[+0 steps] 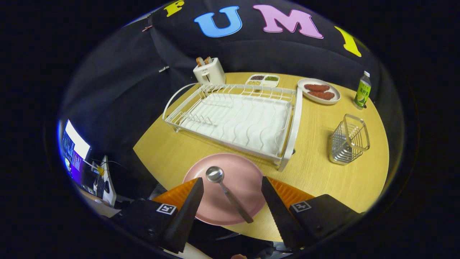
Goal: Take the plate from the dish rack, then take the spoon from the basket and place it into the plate.
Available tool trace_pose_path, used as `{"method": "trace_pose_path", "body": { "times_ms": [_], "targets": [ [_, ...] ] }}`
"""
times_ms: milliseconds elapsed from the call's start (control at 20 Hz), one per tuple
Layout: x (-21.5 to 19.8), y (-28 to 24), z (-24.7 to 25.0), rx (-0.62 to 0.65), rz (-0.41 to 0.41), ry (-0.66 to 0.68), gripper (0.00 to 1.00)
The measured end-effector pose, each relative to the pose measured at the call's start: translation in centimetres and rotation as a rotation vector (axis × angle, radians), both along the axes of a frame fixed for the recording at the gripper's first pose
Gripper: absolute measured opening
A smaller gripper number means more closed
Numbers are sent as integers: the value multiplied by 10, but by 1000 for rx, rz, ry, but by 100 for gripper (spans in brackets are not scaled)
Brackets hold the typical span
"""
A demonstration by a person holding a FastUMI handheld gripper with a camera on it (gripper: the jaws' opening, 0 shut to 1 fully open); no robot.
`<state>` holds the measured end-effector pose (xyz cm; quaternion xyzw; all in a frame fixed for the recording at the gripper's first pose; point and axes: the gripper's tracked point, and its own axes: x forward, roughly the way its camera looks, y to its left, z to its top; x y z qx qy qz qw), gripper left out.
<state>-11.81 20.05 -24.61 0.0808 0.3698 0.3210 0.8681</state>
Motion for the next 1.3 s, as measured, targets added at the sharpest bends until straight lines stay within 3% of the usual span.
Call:
{"method": "trace_pose_path", "body": {
  "times_ms": [350,600,900,1300],
  "targets": [
    [79,-62,102,-9,-167,-275,99],
    [121,-108,165,2,-233,-431,99],
    [133,-157,211,48,-295,-526,99],
    [139,-218,229,8,-395,-667,99]
  ]
}}
